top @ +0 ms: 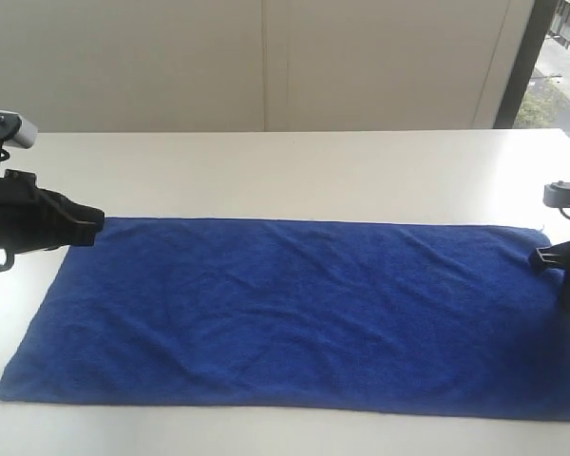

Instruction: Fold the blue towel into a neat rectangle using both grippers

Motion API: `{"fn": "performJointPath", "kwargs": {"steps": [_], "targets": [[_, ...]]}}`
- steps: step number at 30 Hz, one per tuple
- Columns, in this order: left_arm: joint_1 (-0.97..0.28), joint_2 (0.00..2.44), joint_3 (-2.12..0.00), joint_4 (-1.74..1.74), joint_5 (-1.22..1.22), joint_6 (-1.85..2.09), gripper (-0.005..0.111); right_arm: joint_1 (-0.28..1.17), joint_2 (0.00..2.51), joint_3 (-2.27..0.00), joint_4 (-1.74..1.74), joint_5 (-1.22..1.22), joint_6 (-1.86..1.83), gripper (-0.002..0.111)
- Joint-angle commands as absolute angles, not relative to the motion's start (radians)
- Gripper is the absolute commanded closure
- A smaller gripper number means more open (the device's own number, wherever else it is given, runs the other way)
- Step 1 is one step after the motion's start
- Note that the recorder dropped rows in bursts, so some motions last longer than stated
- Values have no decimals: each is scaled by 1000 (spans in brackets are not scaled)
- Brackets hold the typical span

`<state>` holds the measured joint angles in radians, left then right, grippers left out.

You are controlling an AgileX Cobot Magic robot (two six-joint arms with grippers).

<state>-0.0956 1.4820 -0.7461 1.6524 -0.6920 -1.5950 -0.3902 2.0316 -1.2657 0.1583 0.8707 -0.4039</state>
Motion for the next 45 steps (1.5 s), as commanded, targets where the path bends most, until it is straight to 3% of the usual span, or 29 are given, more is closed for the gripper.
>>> {"fn": "performJointPath", "kwargs": {"steps": [1, 8, 15, 33, 45], "targets": [[-93, 1478, -742, 1653, -687, -1591, 107, -396, 2041, -1255, 175, 891, -403, 108], [-93, 1478, -742, 1651, -680, -1604, 107, -378, 1965, -1255, 202, 891, -403, 108], [-93, 1478, -736, 1645, -657, -1622, 107, -258, 1934, -1278, 205, 893, -398, 108], [-93, 1478, -677, 1637, -650, -1614, 107, 267, 1963, -1556, 253, 873, -284, 108], [-93, 1476, -604, 1569, -448, -1614, 107, 502, 2145, -1840, 275, 898, -222, 108]]}}
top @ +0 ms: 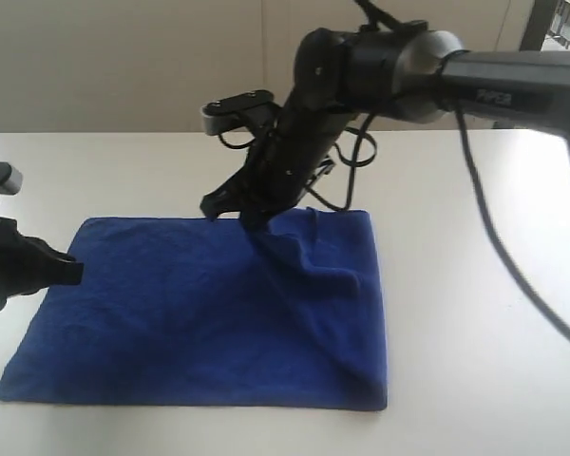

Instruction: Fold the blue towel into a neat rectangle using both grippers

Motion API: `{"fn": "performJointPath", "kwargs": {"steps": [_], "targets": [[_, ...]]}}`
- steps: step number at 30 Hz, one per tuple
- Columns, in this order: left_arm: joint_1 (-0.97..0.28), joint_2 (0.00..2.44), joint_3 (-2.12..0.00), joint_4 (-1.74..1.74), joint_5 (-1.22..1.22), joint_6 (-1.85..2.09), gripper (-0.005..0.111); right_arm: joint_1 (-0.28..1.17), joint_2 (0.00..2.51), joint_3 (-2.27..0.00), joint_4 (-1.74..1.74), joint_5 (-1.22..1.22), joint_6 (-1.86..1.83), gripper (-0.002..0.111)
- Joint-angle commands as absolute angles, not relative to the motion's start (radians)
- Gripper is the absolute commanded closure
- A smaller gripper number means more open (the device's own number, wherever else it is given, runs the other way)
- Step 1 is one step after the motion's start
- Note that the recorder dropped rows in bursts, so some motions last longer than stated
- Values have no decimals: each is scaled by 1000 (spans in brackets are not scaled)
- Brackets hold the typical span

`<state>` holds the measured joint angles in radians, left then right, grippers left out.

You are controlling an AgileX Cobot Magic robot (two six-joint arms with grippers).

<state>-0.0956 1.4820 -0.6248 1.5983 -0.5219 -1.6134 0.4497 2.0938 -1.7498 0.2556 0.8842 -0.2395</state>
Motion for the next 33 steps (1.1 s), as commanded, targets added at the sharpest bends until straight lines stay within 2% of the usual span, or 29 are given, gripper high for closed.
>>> {"fn": "performJointPath", "kwargs": {"steps": [1, 17, 25, 33], "targets": [[-93, 1476, -597, 1564, -426, -1614, 107, 513, 2164, -1863, 280, 901, -222, 108], [-93, 1347, -571, 1451, -105, -1550, 107, 630, 2365, -2195, 333, 923, -177, 108], [-93, 1314, -571, 1451, -85, -1550, 107, 653, 2377, -2285, 374, 908, -179, 108], [-93, 1314, -566, 1451, -64, -1550, 107, 645, 2372, -2410, 111, 1124, -73, 108]]}}
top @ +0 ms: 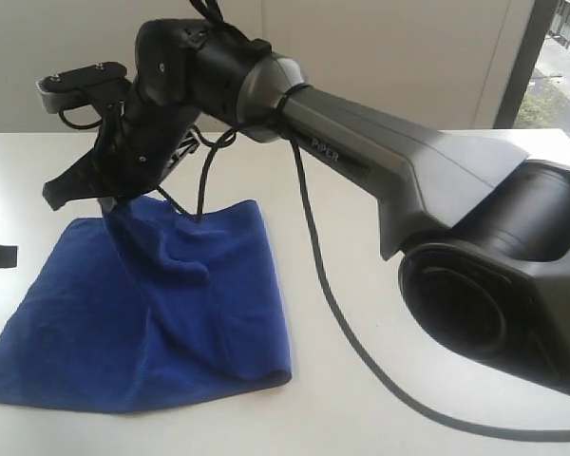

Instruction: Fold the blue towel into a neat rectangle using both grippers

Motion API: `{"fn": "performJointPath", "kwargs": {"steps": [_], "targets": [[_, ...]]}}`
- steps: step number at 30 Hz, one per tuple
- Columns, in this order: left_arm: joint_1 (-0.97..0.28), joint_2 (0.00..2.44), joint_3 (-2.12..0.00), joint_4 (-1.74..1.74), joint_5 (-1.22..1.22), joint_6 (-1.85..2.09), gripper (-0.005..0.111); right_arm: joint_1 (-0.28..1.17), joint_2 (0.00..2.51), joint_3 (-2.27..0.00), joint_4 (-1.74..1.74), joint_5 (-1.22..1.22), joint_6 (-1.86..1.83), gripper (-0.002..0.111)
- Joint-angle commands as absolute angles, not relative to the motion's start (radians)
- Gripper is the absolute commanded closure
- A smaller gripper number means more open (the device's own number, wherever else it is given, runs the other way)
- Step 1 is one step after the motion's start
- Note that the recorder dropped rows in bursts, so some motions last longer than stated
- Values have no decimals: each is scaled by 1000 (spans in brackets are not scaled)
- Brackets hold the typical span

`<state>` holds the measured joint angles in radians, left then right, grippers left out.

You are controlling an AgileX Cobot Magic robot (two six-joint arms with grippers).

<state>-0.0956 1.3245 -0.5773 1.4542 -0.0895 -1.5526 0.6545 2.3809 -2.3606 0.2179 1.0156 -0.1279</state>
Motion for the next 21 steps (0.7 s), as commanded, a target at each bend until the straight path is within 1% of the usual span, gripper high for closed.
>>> {"fn": "performJointPath", "kwargs": {"steps": [1, 13, 15, 17, 18, 21], "targets": [[-93, 1314, -566, 1451, -56, -1550, 107, 645, 2372, -2420, 111, 1136, -73, 108], [-93, 1314, -564, 1451, -64, -1548, 107, 647, 2299, -2524, 100, 1195, -93, 108], [-93, 1316, -558, 1451, -123, -1548, 107, 647, 2294, -2529, 76, 1210, -93, 108], [-93, 1343, -555, 1451, -273, -1525, 107, 647, 2294, -2523, 52, 1221, -93, 108], [-93, 1356, -560, 1451, -295, -1513, 107, 647, 2294, -2521, 54, 1221, -93, 108], [-93, 1448, -570, 1428, -262, -1492, 107, 647, 2296, -2521, 72, 1221, -93, 108]]}}
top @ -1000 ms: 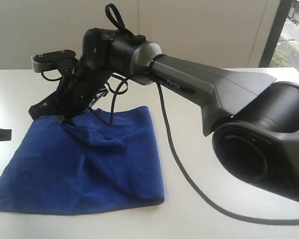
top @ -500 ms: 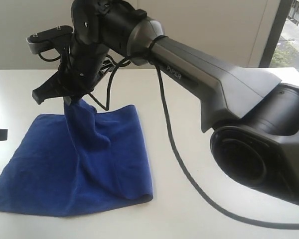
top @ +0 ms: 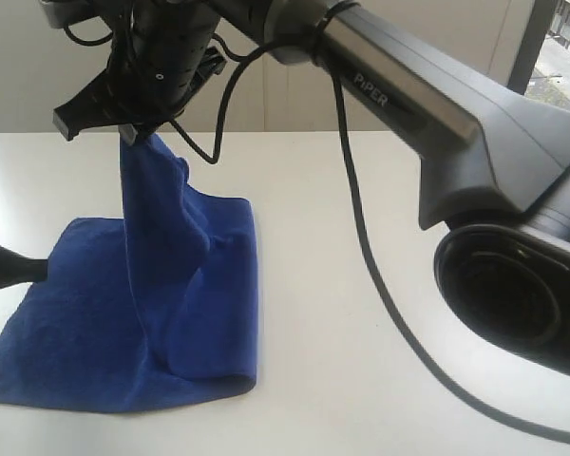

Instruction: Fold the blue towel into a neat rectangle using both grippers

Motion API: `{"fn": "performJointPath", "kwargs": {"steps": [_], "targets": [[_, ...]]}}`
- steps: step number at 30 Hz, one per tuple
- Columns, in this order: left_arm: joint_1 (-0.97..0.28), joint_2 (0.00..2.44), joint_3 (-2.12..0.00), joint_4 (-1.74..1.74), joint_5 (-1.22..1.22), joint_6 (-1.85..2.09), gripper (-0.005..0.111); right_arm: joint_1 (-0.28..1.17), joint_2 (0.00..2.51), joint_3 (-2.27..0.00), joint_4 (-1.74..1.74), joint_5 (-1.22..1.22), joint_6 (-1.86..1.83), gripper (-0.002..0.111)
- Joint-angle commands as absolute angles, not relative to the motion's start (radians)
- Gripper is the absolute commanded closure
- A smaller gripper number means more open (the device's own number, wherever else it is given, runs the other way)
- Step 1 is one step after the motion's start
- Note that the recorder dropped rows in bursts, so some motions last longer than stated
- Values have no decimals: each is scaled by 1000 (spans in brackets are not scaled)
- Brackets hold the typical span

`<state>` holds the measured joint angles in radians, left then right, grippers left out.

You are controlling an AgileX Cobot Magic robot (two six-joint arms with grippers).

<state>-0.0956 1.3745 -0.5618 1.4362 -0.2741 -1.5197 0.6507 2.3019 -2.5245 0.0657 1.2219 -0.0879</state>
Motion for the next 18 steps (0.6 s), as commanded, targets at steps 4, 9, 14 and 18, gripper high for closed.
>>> {"fn": "performJointPath", "kwargs": {"steps": [4, 9, 14, 18], "targets": [[-93, 1594, -581, 1235, -432, -1279, 107, 647, 2296, -2521, 74, 1221, -105, 108], [-93, 1685, -613, 1158, -423, -1220, 107, 647, 2296, -2521, 74, 1221, -121, 108], [-93, 1687, -613, 1158, -290, -1220, 107, 647, 2296, -2521, 74, 1221, -127, 108], [-93, 1687, -613, 1158, -264, -1220, 107, 647, 2296, -2521, 72, 1221, -129, 108]]}}
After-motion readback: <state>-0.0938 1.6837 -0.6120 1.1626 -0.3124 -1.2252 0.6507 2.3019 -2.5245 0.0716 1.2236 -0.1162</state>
